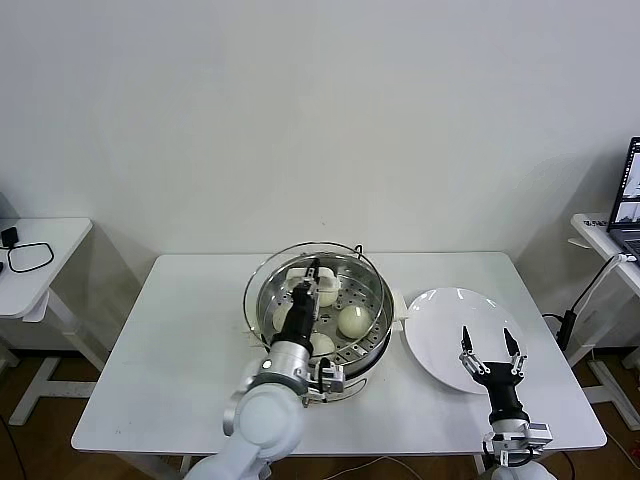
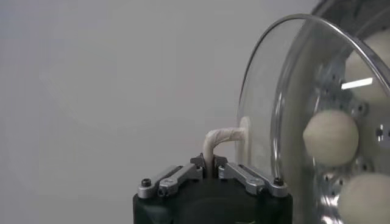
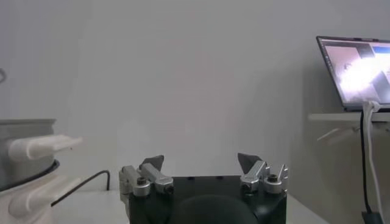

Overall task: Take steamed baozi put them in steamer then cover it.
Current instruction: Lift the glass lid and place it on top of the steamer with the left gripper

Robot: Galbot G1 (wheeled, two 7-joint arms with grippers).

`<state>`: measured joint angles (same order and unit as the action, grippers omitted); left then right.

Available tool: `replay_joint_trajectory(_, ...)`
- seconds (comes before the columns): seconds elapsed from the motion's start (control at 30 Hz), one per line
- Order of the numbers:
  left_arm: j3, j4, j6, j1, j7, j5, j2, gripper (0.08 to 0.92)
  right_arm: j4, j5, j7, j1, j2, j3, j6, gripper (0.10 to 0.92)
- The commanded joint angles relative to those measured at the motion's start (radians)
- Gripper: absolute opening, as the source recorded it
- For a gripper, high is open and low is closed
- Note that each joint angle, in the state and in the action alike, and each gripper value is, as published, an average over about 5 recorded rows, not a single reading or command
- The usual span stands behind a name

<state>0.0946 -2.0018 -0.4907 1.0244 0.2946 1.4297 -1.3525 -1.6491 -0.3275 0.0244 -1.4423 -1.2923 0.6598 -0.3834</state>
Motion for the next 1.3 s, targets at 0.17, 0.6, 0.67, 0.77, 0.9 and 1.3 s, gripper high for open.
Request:
replay_joint_trajectory(0.17, 0.045, 0.079, -0.022, -0.015, -0.008, 0.089, -0.067, 0.189, 0.016, 0.007, 0.002, 0.005, -0.003, -0.007, -0.002, 0.823)
replay_joint_trajectory(0.6, 0.031, 0.112, -0.013, -0.005, -0.033, 0.112, -0.1, 0.189, 0.024, 0.014, 0.002, 0.007, -0.005, -0.009, -0.004, 0.823)
replay_joint_trajectory(0.67, 0.031, 0.117, -0.011, -0.004, -0.037, 0.117, -0.103, 0.189, 0.026, 0.015, 0.002, 0.008, -0.006, -0.009, -0.005, 0.823)
replay_joint_trajectory(0.77, 0.032, 0.124, -0.008, -0.001, -0.042, 0.124, -0.107, 0.189, 0.029, 0.015, 0.002, 0.009, -0.005, -0.008, -0.005, 0.823)
replay_joint_trajectory(0.9, 0.036, 0.134, -0.005, 0.006, -0.048, 0.13, -0.115, 0.189, 0.031, 0.016, 0.002, 0.012, -0.005, -0.008, -0.005, 0.823)
replay_joint_trajectory(1.3, 0.031, 0.147, 0.004, 0.011, -0.052, 0.143, -0.115, 0.189, 0.031, 0.017, 0.004, 0.012, -0.004, -0.011, -0.005, 0.823)
